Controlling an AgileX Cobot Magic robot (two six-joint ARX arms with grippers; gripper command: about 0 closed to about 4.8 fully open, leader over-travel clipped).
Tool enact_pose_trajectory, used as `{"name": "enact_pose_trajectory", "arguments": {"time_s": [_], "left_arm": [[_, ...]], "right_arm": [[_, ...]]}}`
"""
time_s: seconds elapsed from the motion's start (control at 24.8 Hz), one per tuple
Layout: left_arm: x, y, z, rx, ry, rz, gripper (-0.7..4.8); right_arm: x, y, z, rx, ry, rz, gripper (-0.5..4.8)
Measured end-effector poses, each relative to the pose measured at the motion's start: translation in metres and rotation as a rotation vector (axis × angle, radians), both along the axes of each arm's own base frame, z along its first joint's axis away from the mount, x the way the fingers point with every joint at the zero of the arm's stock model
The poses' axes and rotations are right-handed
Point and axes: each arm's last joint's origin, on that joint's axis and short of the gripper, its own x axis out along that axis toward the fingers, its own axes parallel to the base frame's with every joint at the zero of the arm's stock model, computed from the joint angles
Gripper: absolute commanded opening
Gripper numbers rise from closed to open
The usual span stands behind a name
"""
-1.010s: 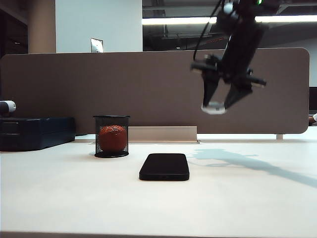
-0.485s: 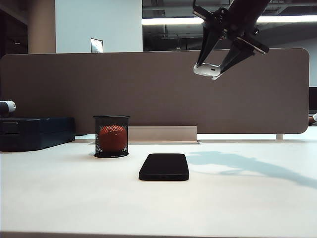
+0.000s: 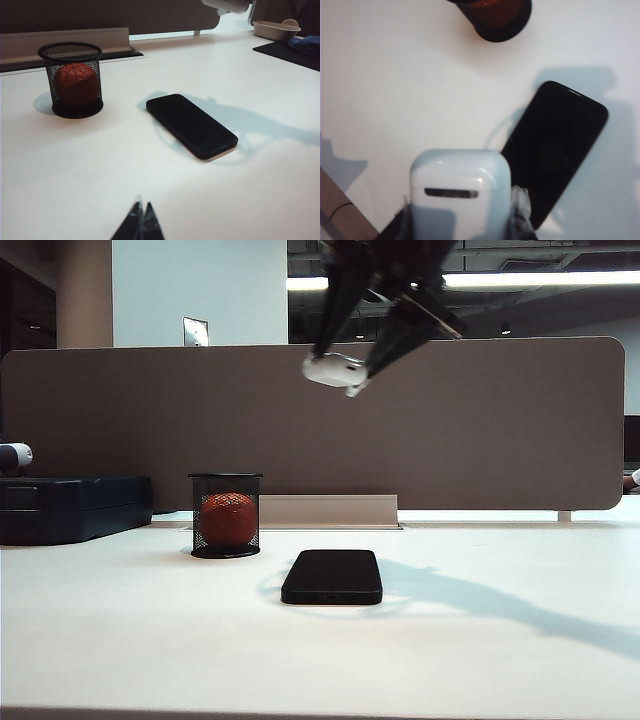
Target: Find the wireless headphone case on the desktop and place it on the left side of the phone.
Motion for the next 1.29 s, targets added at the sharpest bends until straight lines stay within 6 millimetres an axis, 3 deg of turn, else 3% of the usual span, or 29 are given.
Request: {"name": "enact_pose_trajectory", "arguments": {"time_s": [0.28,0.48,0.57,0.81,1.13,1.29], "left_arm": [[0.000,0.000,0.000,0.000,0.000,0.000,-0.05],[0.000,0.000,0.000,0.000,0.000,0.000,-0.05],[0.000,0.000,0.000,0.000,0.000,0.000,-0.05],[0.000,0.000,0.000,0.000,0.000,-0.001,-0.05],[0.000,0.000,0.000,0.000,0.000,0.000,-0.05],[0.000,0.000,0.000,0.000,0.000,0.000,-0.06]], "right_arm": [[-0.012,0.032,0.003,-0.004,-0.105,0.040,1.65],[-0.012,0.058,-0.012,0.005,-0.125,0.081,1.65],[-0.008,0.070,-0.026,-0.018,-0.114,0.087,1.65],[0.005,0.081,-0.061,-0.093,-0.063,0.068,1.65],[0.029,0.103,-0.128,-0.147,-0.021,0.065,1.65],[0.032,0.104,-0.143,-0.207,-0.022,0.034,1.65]]}}
